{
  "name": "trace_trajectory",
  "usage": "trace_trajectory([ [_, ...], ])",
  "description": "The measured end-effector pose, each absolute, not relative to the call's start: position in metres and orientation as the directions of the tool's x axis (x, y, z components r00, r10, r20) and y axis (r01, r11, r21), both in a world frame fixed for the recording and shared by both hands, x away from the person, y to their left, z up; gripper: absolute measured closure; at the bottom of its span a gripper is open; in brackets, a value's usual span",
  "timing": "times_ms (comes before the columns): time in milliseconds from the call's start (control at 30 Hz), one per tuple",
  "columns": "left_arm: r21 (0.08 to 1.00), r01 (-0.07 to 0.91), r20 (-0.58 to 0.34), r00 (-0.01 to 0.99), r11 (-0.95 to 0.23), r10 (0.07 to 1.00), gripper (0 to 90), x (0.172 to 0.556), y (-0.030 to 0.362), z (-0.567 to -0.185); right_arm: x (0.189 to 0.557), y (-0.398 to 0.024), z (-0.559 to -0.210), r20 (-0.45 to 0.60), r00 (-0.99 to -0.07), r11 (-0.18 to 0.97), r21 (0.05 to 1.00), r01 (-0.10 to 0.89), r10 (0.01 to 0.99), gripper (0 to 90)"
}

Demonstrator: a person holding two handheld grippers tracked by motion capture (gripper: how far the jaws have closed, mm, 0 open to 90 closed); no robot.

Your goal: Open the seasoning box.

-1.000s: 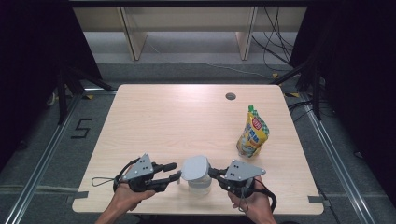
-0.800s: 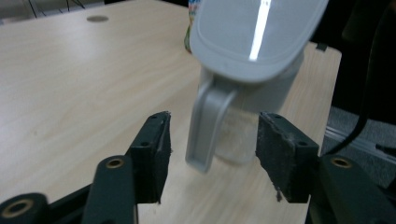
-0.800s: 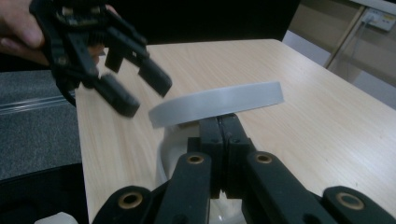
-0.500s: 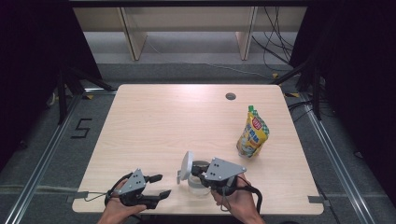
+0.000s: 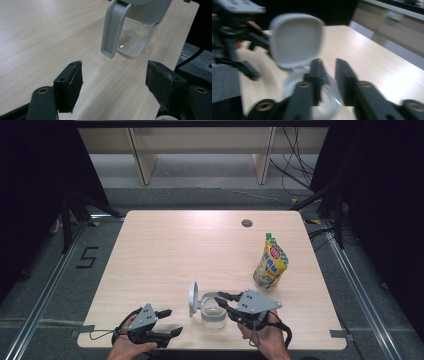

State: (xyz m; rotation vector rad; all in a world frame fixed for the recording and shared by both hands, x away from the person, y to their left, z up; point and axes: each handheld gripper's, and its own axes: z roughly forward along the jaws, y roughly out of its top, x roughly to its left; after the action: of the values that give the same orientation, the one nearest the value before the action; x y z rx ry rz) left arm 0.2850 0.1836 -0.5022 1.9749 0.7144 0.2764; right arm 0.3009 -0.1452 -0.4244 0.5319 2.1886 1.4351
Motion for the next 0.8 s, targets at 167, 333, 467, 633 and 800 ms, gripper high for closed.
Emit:
trace_trajectory([
  [167, 0.860, 0.413, -0.146, 0.763, -0.301, 0.629, 28.3, 0.284, 0.187, -0.505, 0.306, -0.182, -0.442, -0.116, -0.747, 0.326, 0.935, 0.141, 0.654, 58.9],
  [333, 0.847, 0.426, -0.142, 0.759, -0.319, 0.636, 26.1, 0.282, 0.186, -0.506, 0.306, -0.210, -0.455, -0.080, -0.690, 0.300, 0.932, 0.205, 0.720, 49.1],
  [467, 0.840, 0.436, -0.141, 0.751, -0.325, 0.645, 24.9, 0.281, 0.186, -0.506, 0.304, -0.224, -0.460, -0.026, -0.625, 0.244, 0.933, 0.266, 0.780, 41.6],
  [633, 0.828, 0.448, -0.132, 0.741, -0.338, 0.659, 22.2, 0.280, 0.189, -0.506, 0.303, -0.241, -0.466, 0.007, -0.535, 0.200, 0.924, 0.326, 0.845, 30.2],
  [800, 0.816, 0.456, -0.128, 0.741, -0.355, 0.659, 15.7, 0.279, 0.188, -0.507, 0.312, -0.256, -0.471, -0.014, -0.490, 0.192, 0.929, 0.315, 0.871, 22.4],
])
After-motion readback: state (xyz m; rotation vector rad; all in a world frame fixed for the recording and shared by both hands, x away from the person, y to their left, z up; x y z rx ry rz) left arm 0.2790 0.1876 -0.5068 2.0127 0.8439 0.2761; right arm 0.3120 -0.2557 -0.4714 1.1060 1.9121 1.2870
